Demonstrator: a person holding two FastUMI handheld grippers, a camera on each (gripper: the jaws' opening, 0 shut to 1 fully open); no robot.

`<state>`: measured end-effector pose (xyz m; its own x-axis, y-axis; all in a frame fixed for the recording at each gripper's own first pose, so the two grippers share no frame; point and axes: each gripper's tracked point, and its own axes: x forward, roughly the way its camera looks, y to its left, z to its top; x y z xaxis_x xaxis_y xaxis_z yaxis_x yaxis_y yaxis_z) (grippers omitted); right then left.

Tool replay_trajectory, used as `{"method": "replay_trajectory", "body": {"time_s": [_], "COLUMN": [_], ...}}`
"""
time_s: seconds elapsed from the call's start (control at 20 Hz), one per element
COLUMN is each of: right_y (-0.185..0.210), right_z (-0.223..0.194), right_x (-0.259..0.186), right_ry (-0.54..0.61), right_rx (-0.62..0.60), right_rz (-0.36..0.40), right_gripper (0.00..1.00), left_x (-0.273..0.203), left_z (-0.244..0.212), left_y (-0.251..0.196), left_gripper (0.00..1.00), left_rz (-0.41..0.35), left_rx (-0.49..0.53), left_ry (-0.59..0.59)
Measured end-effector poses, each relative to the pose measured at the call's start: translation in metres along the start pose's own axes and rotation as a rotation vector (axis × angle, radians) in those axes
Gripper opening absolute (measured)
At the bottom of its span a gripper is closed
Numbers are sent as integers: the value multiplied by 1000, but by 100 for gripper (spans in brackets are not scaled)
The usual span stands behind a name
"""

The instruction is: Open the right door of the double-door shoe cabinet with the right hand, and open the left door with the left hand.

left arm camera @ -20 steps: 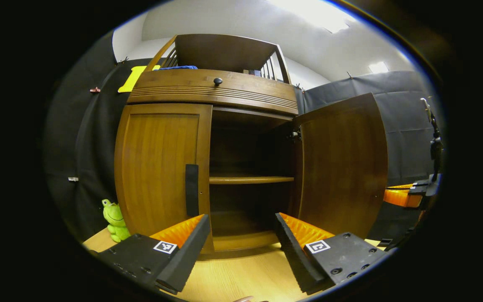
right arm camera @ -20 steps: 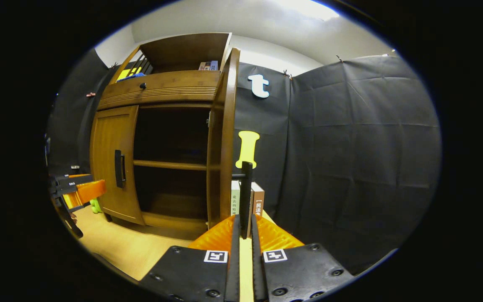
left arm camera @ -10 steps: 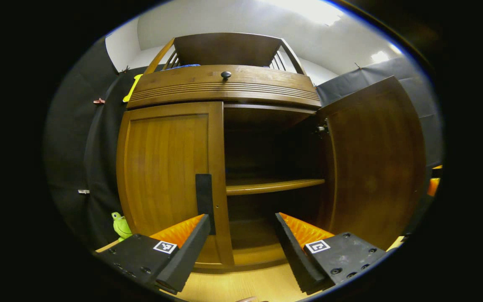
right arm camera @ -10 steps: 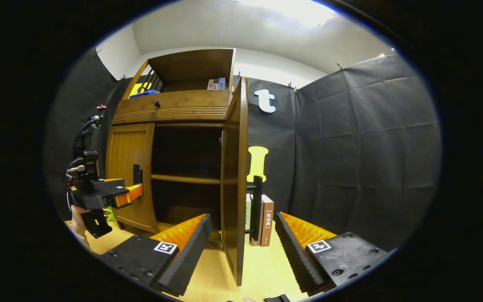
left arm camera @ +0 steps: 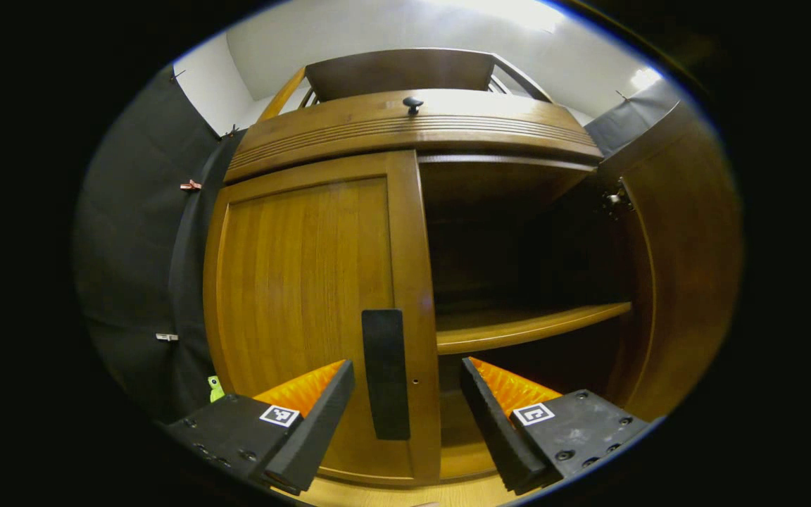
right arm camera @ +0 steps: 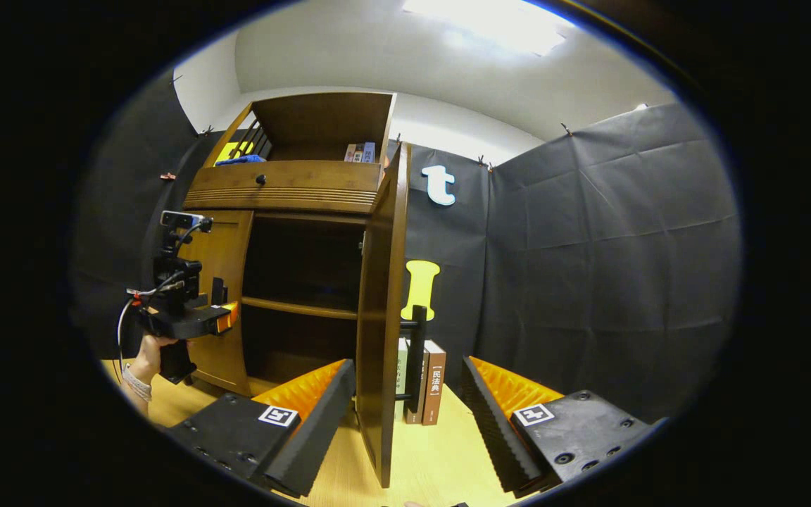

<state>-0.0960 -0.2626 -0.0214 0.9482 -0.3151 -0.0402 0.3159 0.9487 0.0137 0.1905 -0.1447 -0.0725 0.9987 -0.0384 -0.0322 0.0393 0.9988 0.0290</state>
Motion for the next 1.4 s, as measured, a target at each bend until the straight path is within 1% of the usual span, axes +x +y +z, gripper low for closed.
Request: {"method": "replay_trajectory", "body": {"time_s": [0.2,0.25,0.3,0.35,0.45,0.5,0.6,0.7,0.8,0.85,1.0,1.1,1.4], "right_y": [0,1,1,1,1,3,9,12,17,18,24,31,71], "right_z": [-2,-3,-4,-5,-10,-13,-16,-16,-13,-10,0,4,7], "right_x": [5,5,6,8,9,10,10,9,6,2,-6,-8,-13], "right_ry": [2,5,8,11,33,46,65,72,65,59,41,34,37], "right_rx": [-24,-32,-41,-51,-60,-57,-49,-55,-68,-74,-82,-78,-72], "right_rz": [-24,-25,-28,-32,-37,-33,-22,-18,-18,-19,-22,-17,39], "right_gripper": [95,95,95,95,95,96,95,96,96,95,95,95,95], "left_x": [17,20,25,24,23,23,21,19,18,17,12,4,-32], "left_z": [-6,-5,-6,-4,-4,-4,-4,-5,-6,-6,-4,-3,0], "left_y": [4,5,3,0,0,0,11,12,13,13,13,14,23], "left_gripper": [94,90,87,80,67,65,60,33,32,29,28,28,28], "left_rz": [11,9,-9,-23,-32,-38,-9,-16,-14,-22,-60,-88,-159], "left_rx": [-13,-20,-31,-48,-44,-41,-71,-77,-50,-53,-81,-86,-92], "left_ry": [-2,-5,0,-3,-8,-8,-18,-2,11,14,24,29,31]}}
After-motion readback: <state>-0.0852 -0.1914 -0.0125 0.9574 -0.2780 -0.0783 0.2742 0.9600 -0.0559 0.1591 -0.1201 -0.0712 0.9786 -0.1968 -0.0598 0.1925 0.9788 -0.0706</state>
